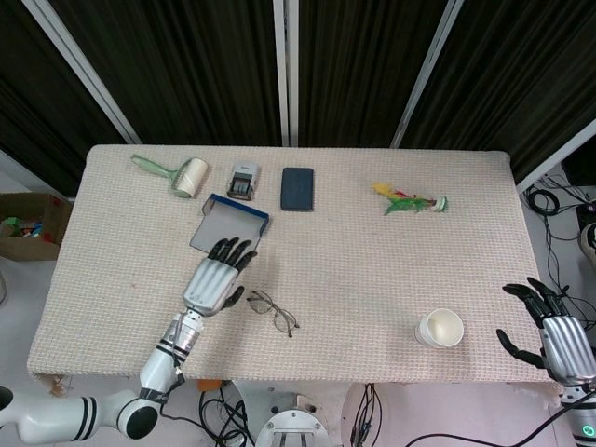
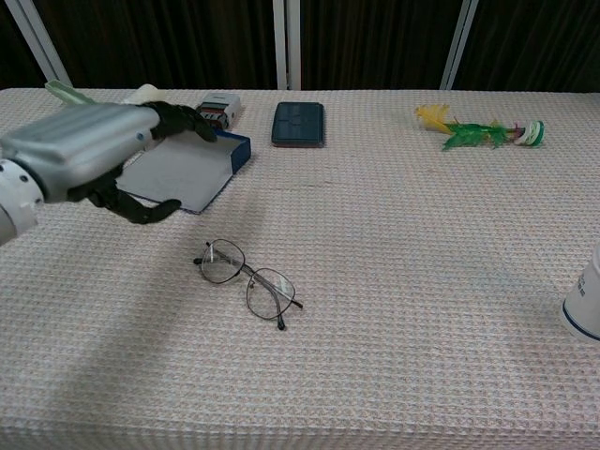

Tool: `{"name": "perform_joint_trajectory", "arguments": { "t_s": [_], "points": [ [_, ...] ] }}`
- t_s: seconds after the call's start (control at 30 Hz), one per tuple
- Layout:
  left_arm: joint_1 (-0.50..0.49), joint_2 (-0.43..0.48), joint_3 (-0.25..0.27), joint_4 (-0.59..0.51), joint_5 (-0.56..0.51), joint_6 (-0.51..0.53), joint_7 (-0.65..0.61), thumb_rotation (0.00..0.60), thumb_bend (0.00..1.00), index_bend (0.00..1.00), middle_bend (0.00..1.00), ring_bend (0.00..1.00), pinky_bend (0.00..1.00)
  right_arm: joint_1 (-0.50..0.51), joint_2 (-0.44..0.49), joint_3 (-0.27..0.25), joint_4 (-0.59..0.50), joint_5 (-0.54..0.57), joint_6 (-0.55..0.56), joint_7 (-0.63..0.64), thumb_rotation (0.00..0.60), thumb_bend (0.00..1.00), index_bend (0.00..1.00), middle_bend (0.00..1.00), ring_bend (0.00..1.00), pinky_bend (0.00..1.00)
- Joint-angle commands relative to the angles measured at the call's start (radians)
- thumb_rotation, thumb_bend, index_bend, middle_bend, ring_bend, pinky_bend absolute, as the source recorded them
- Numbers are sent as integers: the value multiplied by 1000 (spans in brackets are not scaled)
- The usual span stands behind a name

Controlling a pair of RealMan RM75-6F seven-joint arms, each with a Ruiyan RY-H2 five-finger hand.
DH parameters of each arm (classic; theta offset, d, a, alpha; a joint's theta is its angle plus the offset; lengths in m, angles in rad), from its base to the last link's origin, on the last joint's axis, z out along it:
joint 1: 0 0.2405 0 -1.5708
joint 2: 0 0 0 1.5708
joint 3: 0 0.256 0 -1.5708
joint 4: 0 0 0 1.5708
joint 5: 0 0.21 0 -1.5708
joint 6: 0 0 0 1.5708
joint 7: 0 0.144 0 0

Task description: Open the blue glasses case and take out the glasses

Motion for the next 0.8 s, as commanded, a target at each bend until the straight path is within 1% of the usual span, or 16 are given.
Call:
{"name": "perform_joint_trajectory", "arguments": {
  "t_s": [0.03,0.1,0.17,0.3,0.37,0.47,0.53,0.67,0.73,0.8],
  "points": [
    [60,99,-75,38,-29,90,-95,600,347,184,99,51,117,0,2,1,1,3,-1,-2,600,226,231,237,67,185],
    [90,146,-101,77,-56,109,-161,600,337,185,104,51,117,1,2,4,2,9,-5,1,600,231,231,237,67,185],
    [118,187,-115,111,-82,119,-208,600,338,187,106,52,117,2,3,6,4,16,-11,4,600,235,231,237,67,185],
    [178,288,-93,144,-98,97,-304,600,358,190,106,51,116,2,4,10,1,24,-13,-13,600,235,232,237,67,185],
    [219,329,-71,148,-77,110,-374,600,356,190,106,51,116,1,3,13,-3,28,-13,-19,600,235,233,237,67,185],
    [284,364,-26,153,-15,167,-454,600,351,190,106,51,113,3,2,14,-7,29,-17,-26,600,237,237,237,67,185],
    [331,378,14,154,44,220,-488,600,349,191,106,52,110,5,2,13,-11,30,-23,-33,600,237,241,237,67,185],
    [413,391,82,145,158,336,-519,600,344,191,106,51,110,13,0,12,-22,28,-39,-48,600,238,241,237,67,185],
    [449,394,111,134,211,392,-510,600,343,191,106,51,110,18,-3,12,-28,26,-47,-58,600,238,241,237,67,185],
    [477,399,137,118,254,425,-486,600,344,191,106,51,110,24,-4,11,-33,24,-57,-64,600,239,241,237,67,185]
  ]
}}
